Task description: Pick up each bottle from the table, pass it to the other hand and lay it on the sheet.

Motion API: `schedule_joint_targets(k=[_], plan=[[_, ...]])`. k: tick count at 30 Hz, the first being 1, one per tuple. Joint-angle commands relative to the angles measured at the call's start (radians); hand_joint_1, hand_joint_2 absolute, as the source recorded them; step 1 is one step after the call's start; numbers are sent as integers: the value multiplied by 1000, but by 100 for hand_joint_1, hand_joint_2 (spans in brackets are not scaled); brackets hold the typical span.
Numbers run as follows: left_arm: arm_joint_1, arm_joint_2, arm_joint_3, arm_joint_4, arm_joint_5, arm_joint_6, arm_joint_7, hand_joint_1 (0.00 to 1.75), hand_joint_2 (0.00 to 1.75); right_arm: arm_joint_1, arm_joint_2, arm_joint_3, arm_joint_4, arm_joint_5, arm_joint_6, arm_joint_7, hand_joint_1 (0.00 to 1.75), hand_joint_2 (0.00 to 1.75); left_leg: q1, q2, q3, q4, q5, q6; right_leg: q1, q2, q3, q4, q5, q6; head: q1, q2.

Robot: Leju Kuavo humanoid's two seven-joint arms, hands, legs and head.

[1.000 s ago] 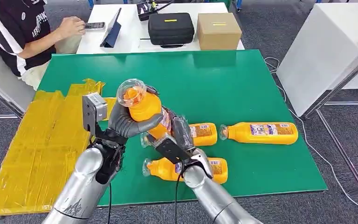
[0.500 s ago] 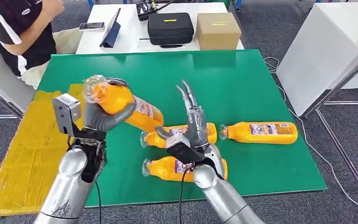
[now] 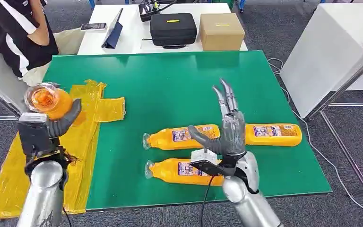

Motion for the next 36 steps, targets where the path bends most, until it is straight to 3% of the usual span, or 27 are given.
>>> schedule_joint_targets(k=[1,3,5,8,15,16,18,24,30,36], plan=[[-8,99,-12,119,-563,127,49,175,175,160,-116,-240,-110,101,-94,62,0,175,0,-6,4,-2,0,-2,0,-7,6,-3,-2,0,0,0],[-36,117,-66,198,-700,125,66,175,175,178,-117,-278,-123,105,-94,61,0,175,-1,-6,3,-2,0,-2,-1,-7,4,-2,-1,0,0,0],[-46,133,-92,251,-1069,144,203,175,175,189,-108,-301,-126,106,-94,52,0,175,-1,-6,5,-3,0,-3,-1,-8,7,-3,-2,0,1,0],[-46,133,-92,251,-1069,144,203,175,175,189,-108,-301,-126,106,-94,52,0,175,0,-3,3,-1,0,-2,0,-6,3,-2,-1,-1,0,0],[-127,114,-175,570,-1076,113,267,175,175,188,-100,-316,-120,88,-94,64,0,175,-1,-3,5,-2,0,-3,-1,-6,6,-3,-1,0,0,0],[-175,199,-364,631,-1103,132,481,175,175,182,-90,-316,-116,89,-94,64,0,175,0,-2,4,-2,0,-2,-1,-5,5,-3,-1,0,0,0],[-168,167,-314,689,-1103,124,484,175,175,178,-76,-310,-118,97,-94,62,0,175,0,-3,7,-3,0,-3,0,-6,7,-3,-1,-1,0,0],[-170,165,-309,699,-1103,134,480,175,175,182,-72,-306,-123,104,-94,64,0,175,0,1,4,-1,-1,-3,0,-2,4,-2,-1,-1,0,0],[-143,101,-105,749,-1033,41,450,175,175,182,-18,-323,-125,170,-94,72,0,175,0,2,5,-2,-1,-3,0,0,4,-2,-1,-1,0,0],[-149,105,-65,780,-1053,-4,496,175,175,164,-8,-319,-113,171,-92,75,0,175,0,1,4,-1,-1,-2,0,-2,3,-2,-1,0,0,0]])
